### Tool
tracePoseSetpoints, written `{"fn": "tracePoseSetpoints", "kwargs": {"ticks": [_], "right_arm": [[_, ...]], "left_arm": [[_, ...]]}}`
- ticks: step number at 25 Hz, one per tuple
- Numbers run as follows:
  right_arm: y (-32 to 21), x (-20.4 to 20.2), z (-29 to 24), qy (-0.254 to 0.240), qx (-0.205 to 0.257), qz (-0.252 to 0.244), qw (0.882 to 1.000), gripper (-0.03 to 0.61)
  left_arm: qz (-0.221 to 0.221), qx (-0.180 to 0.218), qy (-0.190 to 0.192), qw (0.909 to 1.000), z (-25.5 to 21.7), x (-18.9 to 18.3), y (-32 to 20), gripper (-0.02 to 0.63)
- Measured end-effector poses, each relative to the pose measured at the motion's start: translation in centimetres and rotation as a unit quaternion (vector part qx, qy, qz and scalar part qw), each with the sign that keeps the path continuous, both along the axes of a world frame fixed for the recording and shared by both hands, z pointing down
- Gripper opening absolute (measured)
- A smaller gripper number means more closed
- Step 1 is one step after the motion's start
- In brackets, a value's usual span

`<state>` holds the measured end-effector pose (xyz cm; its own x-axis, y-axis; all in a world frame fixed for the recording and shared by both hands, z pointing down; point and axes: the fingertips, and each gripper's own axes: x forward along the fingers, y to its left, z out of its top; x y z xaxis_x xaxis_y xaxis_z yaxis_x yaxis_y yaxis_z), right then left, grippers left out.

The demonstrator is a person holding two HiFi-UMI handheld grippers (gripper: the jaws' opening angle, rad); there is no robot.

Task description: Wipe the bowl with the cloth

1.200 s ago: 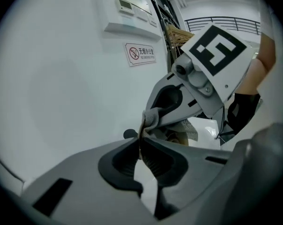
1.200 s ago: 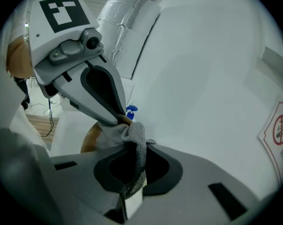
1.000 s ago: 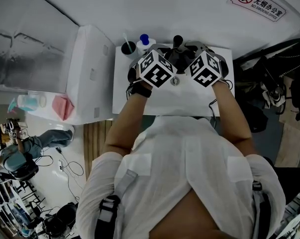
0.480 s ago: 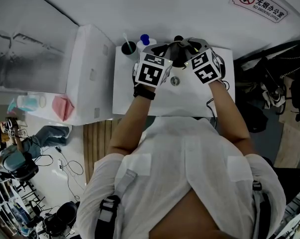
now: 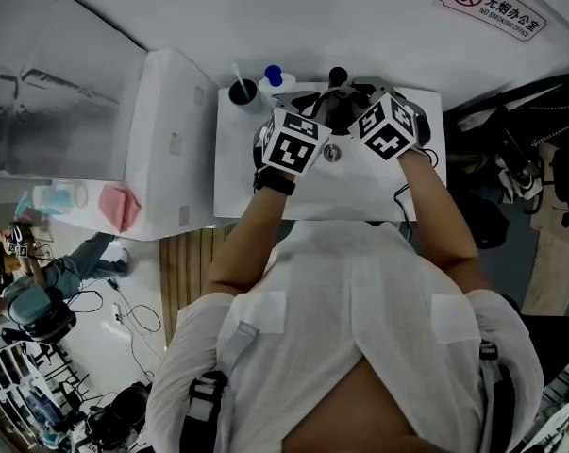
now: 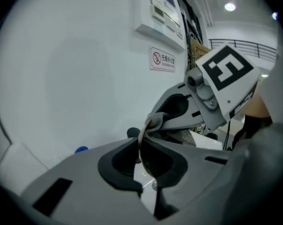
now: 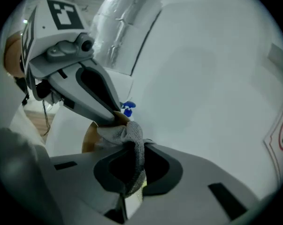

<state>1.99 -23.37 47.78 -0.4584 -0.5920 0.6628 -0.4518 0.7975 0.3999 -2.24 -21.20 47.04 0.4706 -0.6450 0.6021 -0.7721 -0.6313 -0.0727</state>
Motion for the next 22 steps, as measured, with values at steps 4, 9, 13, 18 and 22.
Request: {"fn": "tracePoseSetpoints", "kwargs": {"ticks": [4, 9, 13, 18, 22], "right_arm": [[0.4, -1.1, -0.1, 0.066, 0.023, -0.067, 0.995, 0.041], [0.9, -1.4, -0.2, 0.099, 0.025, -0.115, 0.988, 0.041], [0.8, -1.6, -0.3, 0.081, 0.016, -0.103, 0.991, 0.041], [-0.4, -1.2, -1.6, -0.018, 0.007, -0.019, 1.0, 0.044], [-1.1, -0.2, -2.1, -0.102, -0.01, 0.051, 0.993, 0.046]], "left_arm": [[0.057, -0.003, -0.108, 0.9925, 0.6, 0.4, -0.1, 0.025], [0.096, -0.018, -0.148, 0.9842, 0.8, 0.7, 0.1, 0.041], [0.063, -0.032, -0.1, 0.9925, 0.8, 0.5, -0.5, 0.021], [-0.02, -0.022, -0.001, 0.9996, -0.5, -0.2, -1.3, 0.017], [-0.078, -0.016, 0.09, 0.9928, -1.2, -0.8, -1.6, 0.018]]}}
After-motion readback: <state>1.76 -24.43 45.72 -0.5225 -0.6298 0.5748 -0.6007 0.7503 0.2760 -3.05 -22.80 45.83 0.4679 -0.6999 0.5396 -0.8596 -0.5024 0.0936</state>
